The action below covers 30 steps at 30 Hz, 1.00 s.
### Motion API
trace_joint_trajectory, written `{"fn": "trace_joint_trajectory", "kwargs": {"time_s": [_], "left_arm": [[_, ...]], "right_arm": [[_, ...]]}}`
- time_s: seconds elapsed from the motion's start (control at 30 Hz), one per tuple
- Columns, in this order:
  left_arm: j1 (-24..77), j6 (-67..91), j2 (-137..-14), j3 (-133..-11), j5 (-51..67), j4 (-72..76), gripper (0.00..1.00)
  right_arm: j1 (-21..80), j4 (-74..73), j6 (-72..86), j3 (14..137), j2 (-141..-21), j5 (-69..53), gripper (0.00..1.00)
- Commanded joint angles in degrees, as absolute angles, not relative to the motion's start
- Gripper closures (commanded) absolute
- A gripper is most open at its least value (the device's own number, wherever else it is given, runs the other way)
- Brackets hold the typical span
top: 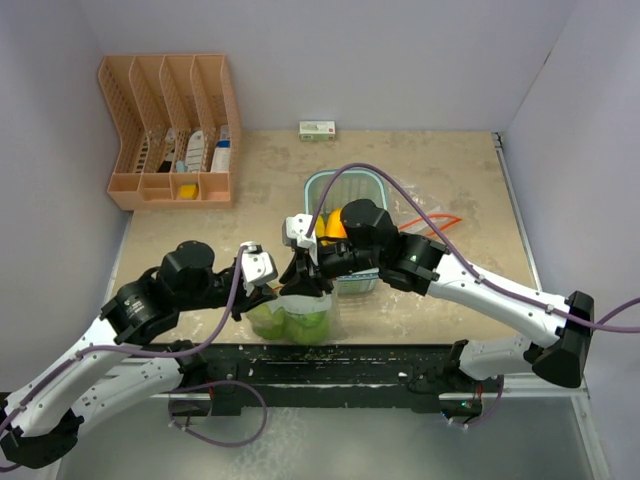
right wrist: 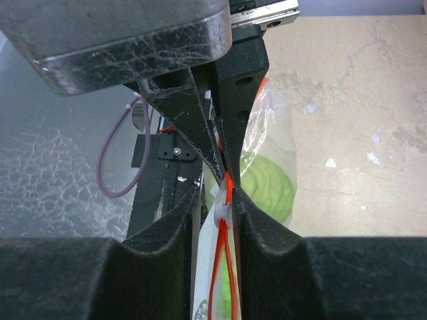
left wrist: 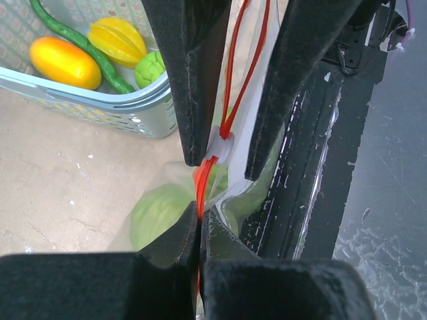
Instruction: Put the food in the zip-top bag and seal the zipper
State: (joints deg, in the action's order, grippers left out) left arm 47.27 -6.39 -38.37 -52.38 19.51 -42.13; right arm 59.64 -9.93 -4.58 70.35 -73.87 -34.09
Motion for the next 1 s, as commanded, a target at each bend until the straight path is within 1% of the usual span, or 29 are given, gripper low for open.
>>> {"fn": "trace_joint_trajectory", "kwargs": {"time_s": [0.0, 0.03, 0.1, 0.17, 0.27, 0.4, 0.47, 0.5, 0.6, 0.83, 0.97], "left_arm": [[47.1, -5.4, -37.4, -56.1, 20.2, -38.1, 1.00], [47.1, -5.4, -37.3, -56.1, 20.1, -38.1, 1.00], [47.1, -5.5, -37.2, -56.1, 20.0, -38.1, 1.00], [47.1, -5.5, -37.0, -56.2, 19.7, -38.2, 1.00], [47.1, -5.6, -36.9, -56.3, 19.3, -38.2, 1.00], [47.1, -5.5, -36.9, -56.4, 19.3, -38.4, 1.00], [47.1, -5.4, -36.9, -56.4, 19.2, -38.3, 1.00], [47.0, -5.4, -36.9, -56.5, 19.2, -38.3, 1.00], [47.1, -5.4, -36.9, -56.6, 19.0, -38.3, 1.00], [47.1, -5.4, -37.2, -57.1, 16.7, -39.8, 1.00], [47.1, -5.2, -36.5, -57.6, 14.0, -40.6, 1.00]], "right_arm": [[59.9, -9.1, -5.5, 72.4, -74.3, -34.9, 0.76], [59.9, -9.8, -5.6, 72.7, -74.6, -34.9, 0.78], [59.9, -10.7, -5.6, 72.9, -75.0, -35.1, 0.79], [60.0, -10.9, -5.6, 72.8, -75.0, -35.2, 0.77], [60.0, -11.0, -5.4, 72.5, -74.4, -35.0, 0.71], [60.0, -11.0, -5.0, 72.2, -73.7, -33.8, 0.72], [60.0, -11.0, -5.1, 72.3, -73.8, -33.6, 0.76], [60.0, -12.3, -5.3, 72.4, -73.9, -33.5, 0.79], [59.9, -13.3, -5.2, 72.7, -74.2, -32.8, 0.99], [60.0, -14.1, -3.3, 71.6, -71.0, -29.9, 1.00], [59.9, -14.8, -3.1, 70.6, -67.6, -25.7, 1.00]]}}
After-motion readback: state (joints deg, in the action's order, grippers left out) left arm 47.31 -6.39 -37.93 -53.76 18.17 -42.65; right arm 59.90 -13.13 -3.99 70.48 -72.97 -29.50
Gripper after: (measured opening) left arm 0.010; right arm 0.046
